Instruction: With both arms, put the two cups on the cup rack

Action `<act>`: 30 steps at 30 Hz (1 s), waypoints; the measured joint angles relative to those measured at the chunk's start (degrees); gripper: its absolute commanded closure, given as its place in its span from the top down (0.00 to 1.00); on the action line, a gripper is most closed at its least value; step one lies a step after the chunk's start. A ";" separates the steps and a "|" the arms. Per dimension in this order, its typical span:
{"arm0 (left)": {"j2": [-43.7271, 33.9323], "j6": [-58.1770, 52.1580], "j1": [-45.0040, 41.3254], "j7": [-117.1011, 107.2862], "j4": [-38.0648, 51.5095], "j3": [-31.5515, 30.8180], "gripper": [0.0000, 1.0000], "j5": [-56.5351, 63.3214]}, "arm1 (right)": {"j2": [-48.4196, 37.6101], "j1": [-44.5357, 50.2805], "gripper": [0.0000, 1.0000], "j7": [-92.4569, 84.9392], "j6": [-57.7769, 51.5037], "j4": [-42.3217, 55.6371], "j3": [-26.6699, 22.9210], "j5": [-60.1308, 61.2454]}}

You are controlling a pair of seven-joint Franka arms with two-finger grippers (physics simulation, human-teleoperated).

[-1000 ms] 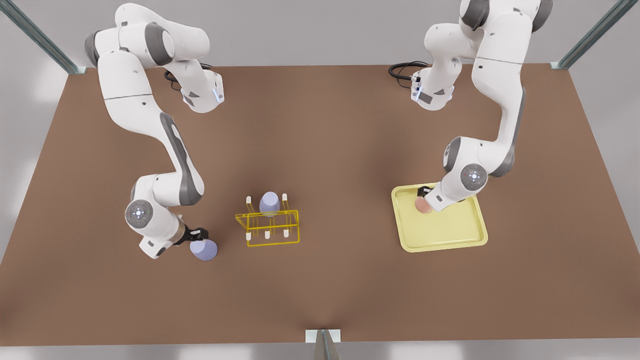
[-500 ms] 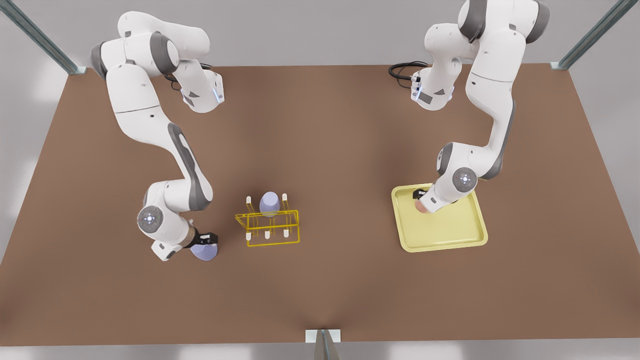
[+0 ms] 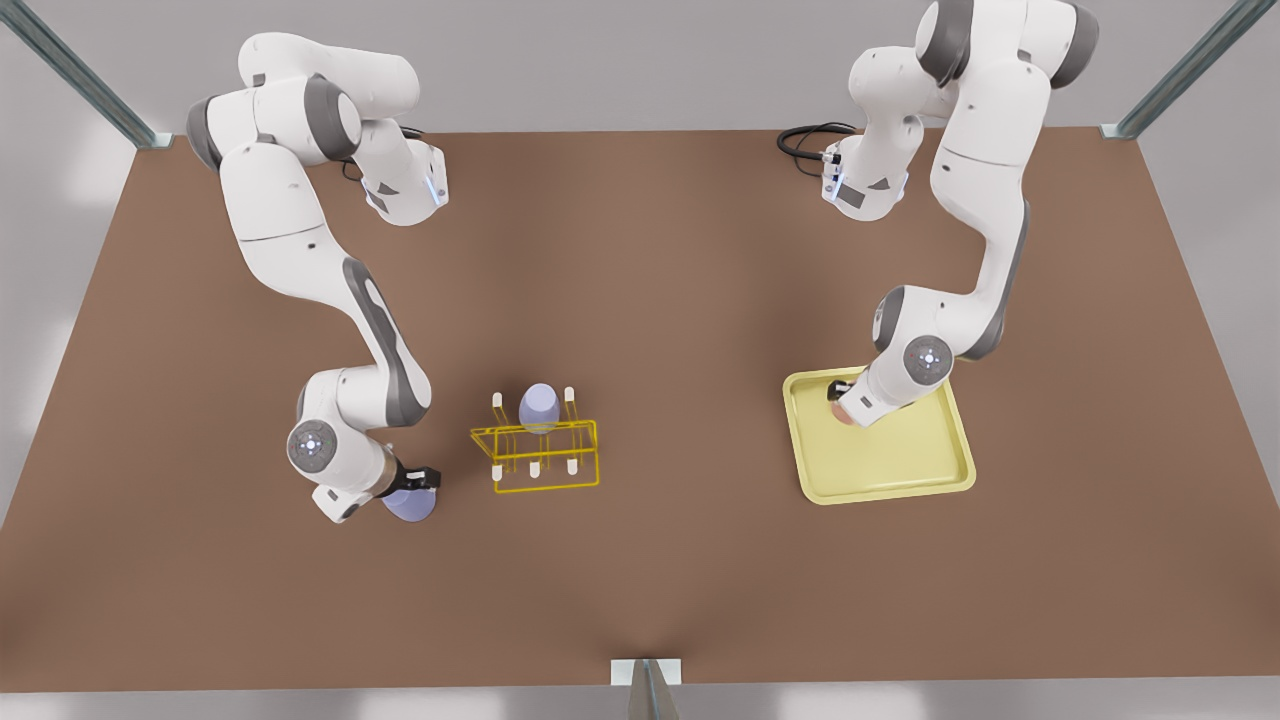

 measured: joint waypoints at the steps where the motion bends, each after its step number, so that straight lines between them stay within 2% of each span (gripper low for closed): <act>1: -0.34 -0.52 -0.16 -0.04 0.00 0.00 0.81 -0.02 | 0.02 0.00 1.00 0.04 0.02 0.01 0.00 -0.03; 3: -0.95 -1.41 -0.39 -0.22 0.04 -0.07 0.81 -0.05 | 0.03 0.00 0.98 0.13 0.04 0.01 0.00 -0.10; 6: -1.81 -3.26 -0.93 -0.64 0.92 -0.20 0.81 -0.03 | 0.04 -0.07 0.86 0.20 0.07 0.01 -0.03 -0.12; 7: -1.69 -3.95 -1.43 -0.90 1.91 -0.27 0.81 -0.03 | 0.03 -0.07 0.86 0.18 0.08 0.02 -0.06 -0.09; 10: -0.36 -9.37 -2.58 -2.13 11.41 -1.04 0.81 0.04 | 0.08 -0.14 0.86 0.17 0.10 0.02 -0.08 -0.07; 14: 2.62 -20.24 -3.07 -4.28 29.01 -4.95 0.81 -0.07 | 0.26 -0.12 0.86 0.13 0.28 0.19 -0.08 -0.05; 17: 8.83 -25.33 -3.80 -7.84 40.11 -10.20 0.81 -0.01 | 0.25 -0.16 0.86 0.10 0.38 0.19 -0.02 -0.02; 23: 21.79 -29.67 -7.12 -17.55 62.09 -14.42 0.81 -0.94 | -0.04 -0.40 0.86 -0.06 0.40 0.18 0.01 0.06; 30: 29.89 -24.90 -12.86 -27.46 72.90 -15.78 0.81 -5.31 | -0.08 -0.46 0.86 -0.13 0.42 0.52 0.00 0.00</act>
